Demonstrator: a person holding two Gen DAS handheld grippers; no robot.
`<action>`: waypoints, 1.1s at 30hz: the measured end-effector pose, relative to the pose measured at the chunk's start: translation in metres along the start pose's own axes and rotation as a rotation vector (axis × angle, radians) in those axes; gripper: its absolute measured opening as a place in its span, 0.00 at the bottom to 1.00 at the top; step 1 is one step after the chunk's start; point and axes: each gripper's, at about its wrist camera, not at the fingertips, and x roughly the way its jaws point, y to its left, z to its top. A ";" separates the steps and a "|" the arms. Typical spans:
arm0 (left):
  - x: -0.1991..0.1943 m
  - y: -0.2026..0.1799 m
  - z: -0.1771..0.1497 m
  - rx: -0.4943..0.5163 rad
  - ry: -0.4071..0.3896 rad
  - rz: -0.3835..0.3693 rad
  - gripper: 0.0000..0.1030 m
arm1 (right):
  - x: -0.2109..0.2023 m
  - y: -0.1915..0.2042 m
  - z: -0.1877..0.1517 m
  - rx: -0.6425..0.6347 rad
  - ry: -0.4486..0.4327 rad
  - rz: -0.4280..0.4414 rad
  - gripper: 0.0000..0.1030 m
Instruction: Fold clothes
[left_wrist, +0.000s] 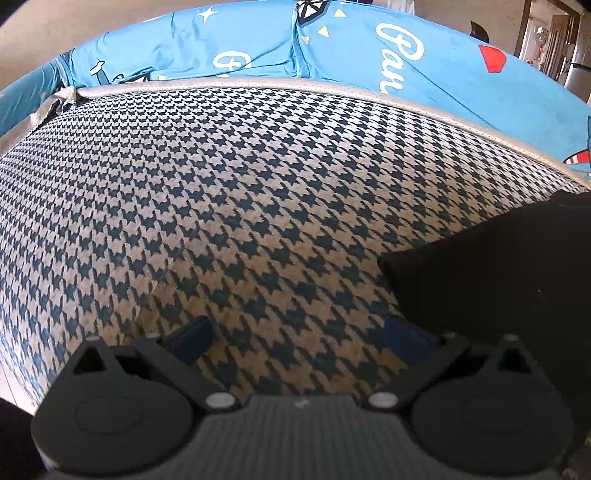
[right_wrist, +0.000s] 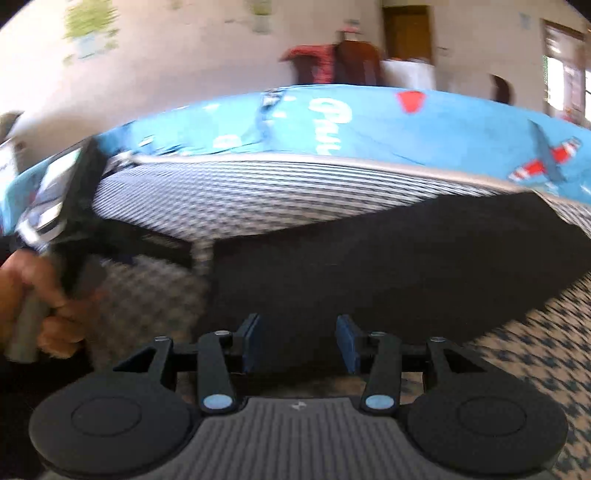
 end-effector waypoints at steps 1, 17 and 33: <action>0.000 0.000 -0.001 -0.001 0.001 -0.008 1.00 | 0.002 0.006 0.000 -0.018 0.003 0.018 0.43; -0.007 0.001 -0.006 -0.038 0.057 -0.274 1.00 | 0.042 0.066 -0.021 -0.280 0.093 -0.013 0.44; 0.003 -0.006 -0.004 -0.133 0.163 -0.573 1.00 | 0.051 0.034 -0.010 -0.060 0.066 -0.028 0.10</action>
